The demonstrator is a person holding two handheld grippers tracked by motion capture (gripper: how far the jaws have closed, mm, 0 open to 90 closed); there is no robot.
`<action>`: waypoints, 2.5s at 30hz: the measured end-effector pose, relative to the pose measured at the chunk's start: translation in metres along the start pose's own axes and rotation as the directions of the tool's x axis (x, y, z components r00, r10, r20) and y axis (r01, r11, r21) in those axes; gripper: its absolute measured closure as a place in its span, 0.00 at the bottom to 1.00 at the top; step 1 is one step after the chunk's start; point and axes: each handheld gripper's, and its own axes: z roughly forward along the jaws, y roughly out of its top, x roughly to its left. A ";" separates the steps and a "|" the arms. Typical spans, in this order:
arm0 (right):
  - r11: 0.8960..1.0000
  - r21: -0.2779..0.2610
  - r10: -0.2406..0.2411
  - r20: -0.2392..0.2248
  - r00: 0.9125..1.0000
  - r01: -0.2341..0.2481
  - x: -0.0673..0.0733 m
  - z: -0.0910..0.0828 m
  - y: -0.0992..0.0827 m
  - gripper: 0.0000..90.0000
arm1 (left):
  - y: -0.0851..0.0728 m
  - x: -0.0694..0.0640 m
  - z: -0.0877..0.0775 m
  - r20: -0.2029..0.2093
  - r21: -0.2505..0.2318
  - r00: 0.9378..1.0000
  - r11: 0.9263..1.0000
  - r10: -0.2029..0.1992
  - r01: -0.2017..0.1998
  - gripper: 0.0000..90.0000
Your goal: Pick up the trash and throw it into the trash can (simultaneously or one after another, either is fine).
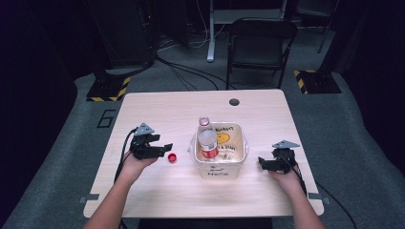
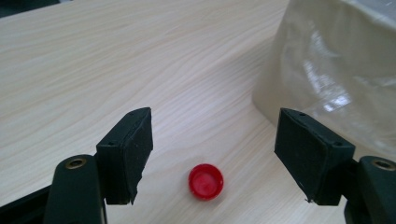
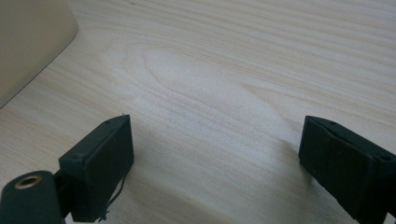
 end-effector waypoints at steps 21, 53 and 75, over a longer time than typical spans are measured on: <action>1.000 0.000 -0.001 0.000 1.000 0.001 0.000 0.000 0.000 0.11 | -0.035 0.011 0.033 0.008 0.079 0.999 0.996 0.051 -0.051 0.29; 1.000 0.000 -0.003 0.000 1.000 0.003 0.000 0.000 0.000 0.11 | -0.052 0.002 0.064 0.021 0.070 1.000 0.997 0.013 -0.014 0.58; 1.000 0.000 -0.003 -0.001 1.000 0.003 0.000 0.000 0.000 0.11 | -0.057 0.004 0.063 -0.014 0.095 1.000 0.995 0.010 -0.009 0.65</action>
